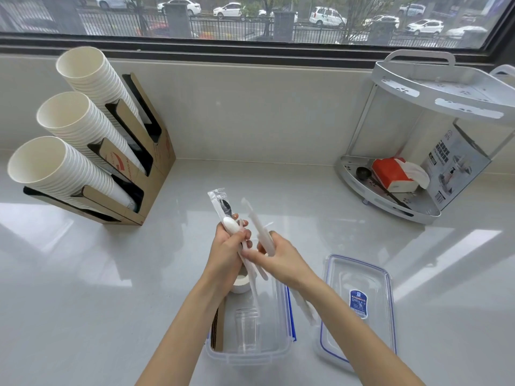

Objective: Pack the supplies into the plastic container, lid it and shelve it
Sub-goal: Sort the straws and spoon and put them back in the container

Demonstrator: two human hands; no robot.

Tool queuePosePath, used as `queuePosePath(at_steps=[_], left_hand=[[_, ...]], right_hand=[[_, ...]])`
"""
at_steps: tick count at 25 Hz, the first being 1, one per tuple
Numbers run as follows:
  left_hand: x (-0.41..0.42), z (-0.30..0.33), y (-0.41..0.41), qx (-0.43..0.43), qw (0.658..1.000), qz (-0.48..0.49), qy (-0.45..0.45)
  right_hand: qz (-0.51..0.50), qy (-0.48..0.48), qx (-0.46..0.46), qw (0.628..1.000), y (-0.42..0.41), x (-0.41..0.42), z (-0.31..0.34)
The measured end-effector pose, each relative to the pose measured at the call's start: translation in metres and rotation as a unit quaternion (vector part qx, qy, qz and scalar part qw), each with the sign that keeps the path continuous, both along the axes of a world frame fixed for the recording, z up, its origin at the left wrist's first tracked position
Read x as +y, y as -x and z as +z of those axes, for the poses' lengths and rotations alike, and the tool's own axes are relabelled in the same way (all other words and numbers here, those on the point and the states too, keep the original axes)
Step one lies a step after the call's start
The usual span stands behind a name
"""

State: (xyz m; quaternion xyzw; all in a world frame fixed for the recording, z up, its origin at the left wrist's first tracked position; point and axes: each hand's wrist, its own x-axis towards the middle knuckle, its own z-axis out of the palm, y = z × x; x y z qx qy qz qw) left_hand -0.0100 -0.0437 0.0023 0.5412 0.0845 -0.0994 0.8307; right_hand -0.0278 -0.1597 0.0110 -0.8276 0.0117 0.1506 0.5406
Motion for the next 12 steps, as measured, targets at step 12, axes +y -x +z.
queuePosePath(at_steps=[12], left_hand=[[0.005,-0.009,-0.002,0.002,0.998,0.009,0.065]], right_hand=[[0.003,-0.045,-0.016,0.999,-0.003,-0.008,-0.003]])
